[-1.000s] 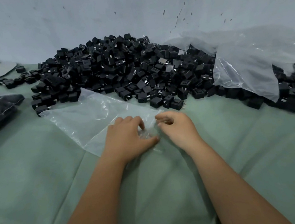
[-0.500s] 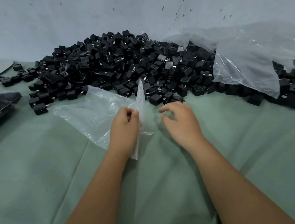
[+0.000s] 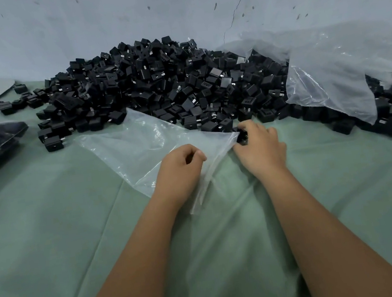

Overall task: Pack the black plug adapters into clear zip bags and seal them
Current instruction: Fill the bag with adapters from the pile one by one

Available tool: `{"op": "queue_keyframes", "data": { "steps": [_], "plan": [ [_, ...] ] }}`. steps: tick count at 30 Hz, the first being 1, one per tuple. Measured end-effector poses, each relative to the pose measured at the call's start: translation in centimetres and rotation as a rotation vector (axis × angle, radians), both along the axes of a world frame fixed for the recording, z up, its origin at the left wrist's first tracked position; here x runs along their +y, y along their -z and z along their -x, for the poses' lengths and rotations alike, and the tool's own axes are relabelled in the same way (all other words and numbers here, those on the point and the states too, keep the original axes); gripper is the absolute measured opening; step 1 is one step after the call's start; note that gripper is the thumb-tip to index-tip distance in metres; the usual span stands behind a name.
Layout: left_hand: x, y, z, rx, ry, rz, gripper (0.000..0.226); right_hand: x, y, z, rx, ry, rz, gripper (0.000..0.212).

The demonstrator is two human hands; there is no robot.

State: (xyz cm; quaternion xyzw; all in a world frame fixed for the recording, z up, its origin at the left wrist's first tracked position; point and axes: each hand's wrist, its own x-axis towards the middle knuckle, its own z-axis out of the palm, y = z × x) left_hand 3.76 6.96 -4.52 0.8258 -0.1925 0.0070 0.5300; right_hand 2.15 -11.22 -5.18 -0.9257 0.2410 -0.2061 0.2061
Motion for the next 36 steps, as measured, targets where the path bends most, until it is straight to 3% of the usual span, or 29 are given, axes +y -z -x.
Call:
{"op": "queue_keyframes", "data": {
  "steps": [2, 6, 8, 12, 17, 22, 26, 30, 33, 36],
  "plan": [
    [-0.1, 0.1, 0.2, -0.062, 0.031, -0.037, 0.014, 0.0, 0.2, 0.2, -0.082, -0.014, -0.008, 0.026],
    [-0.2, 0.2, 0.4, -0.205, 0.084, -0.328, 0.014, 0.3, 0.1, 0.4, -0.128, -0.039, -0.001, 0.025],
    [-0.1, 0.2, 0.1, -0.186, 0.076, -0.307, 0.010, 0.6, 0.0, 0.5, -0.178, -0.075, -0.034, 0.023],
    [0.1, 0.3, -0.2, 0.021, 0.026, -0.087, 0.020, 1.1, -0.5, 1.2, -0.352, -0.168, -0.295, 0.026],
    [-0.1, 0.3, 0.0, -0.060, 0.001, -0.259, 0.020, 2.4, -1.3, 3.0, -0.535, -0.215, -0.527, 0.042],
    [0.3, 0.0, 0.2, 0.040, 0.031, -0.040, 0.023, 4.8, -1.8, 4.1, -0.530, -0.374, -0.663, 0.037],
    [0.5, -0.2, 0.3, 0.093, 0.031, 0.174, 0.028, 5.7, -1.6, 4.3, -0.391, -0.473, -0.703, 0.029],
    [0.6, -0.1, -0.2, 0.140, -0.099, 0.305, 0.022, 5.3, -0.9, 4.2, -0.252, -0.498, -0.568, 0.027],
    [0.8, -0.1, -0.4, 0.177, -0.096, 0.342, 0.013, 5.5, -1.2, 4.2, -0.314, -0.519, -0.567, 0.026],
    [0.7, -0.3, -0.3, 0.198, -0.040, 0.339, 0.028, 5.7, -1.6, 4.3, -0.427, -0.466, -0.584, 0.029]
  ]
}}
